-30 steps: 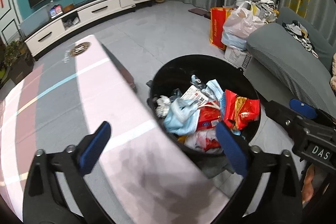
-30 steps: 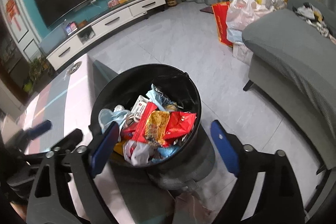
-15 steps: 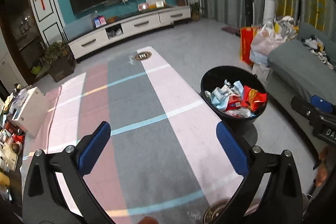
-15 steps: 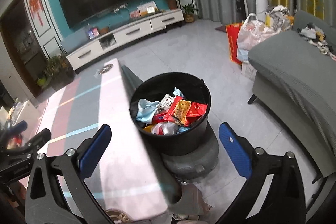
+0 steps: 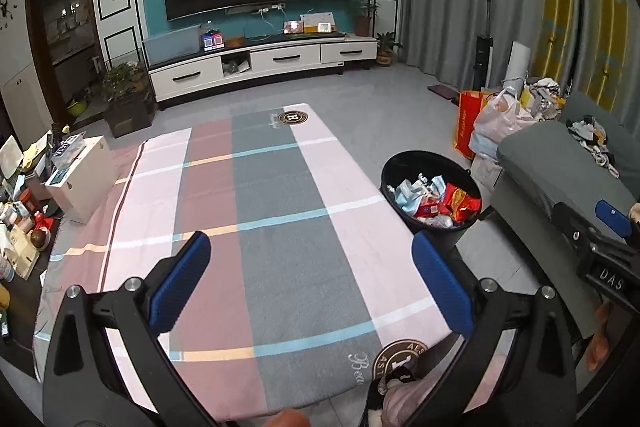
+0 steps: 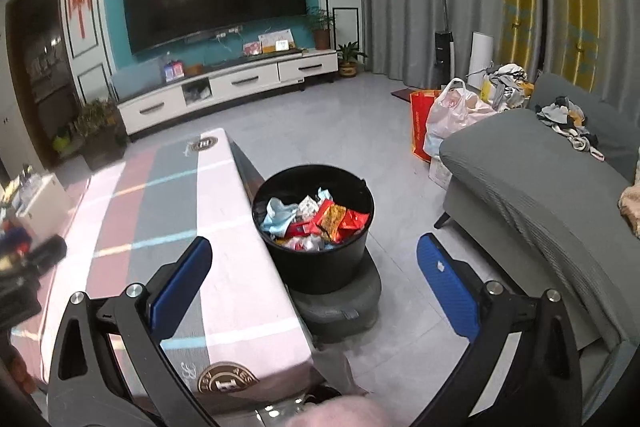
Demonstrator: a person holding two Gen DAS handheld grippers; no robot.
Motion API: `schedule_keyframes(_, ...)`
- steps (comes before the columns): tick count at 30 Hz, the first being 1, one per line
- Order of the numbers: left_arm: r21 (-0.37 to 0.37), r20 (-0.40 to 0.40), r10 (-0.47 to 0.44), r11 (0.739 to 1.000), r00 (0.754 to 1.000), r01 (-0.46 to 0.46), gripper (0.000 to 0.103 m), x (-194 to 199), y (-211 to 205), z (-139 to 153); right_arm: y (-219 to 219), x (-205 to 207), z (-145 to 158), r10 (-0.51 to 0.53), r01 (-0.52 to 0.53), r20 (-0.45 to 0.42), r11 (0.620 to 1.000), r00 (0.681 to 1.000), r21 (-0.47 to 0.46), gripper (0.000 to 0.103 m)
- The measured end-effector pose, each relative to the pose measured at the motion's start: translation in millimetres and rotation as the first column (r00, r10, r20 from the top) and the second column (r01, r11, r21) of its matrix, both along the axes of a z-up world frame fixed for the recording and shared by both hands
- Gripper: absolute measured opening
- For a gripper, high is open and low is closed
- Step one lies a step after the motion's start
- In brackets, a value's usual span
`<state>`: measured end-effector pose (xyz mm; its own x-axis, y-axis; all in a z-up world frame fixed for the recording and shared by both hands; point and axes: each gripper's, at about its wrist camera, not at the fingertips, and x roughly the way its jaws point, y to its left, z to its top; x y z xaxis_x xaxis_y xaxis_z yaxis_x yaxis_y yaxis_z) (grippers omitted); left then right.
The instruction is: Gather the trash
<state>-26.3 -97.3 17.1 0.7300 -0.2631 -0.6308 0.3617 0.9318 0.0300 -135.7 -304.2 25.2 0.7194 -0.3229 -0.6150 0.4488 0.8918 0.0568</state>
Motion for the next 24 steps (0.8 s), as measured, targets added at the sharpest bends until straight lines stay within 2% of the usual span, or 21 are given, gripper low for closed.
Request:
schedule_keyframes(4,0.011,-0.019,-0.006,1.000,1.000,0.006,0.100,-1,-2,-4,4,5,-8,0.008,-0.008,-0.046,1.000,0.999,-0.004,0.100)
schedule_keyframes(24,0.053,-0.009,0.001,0.999,1.000,-0.001,0.100,-3,-19,-10,8,6,-19,0.034,-0.034,-0.058,0.999,0.998,0.001,0.100)
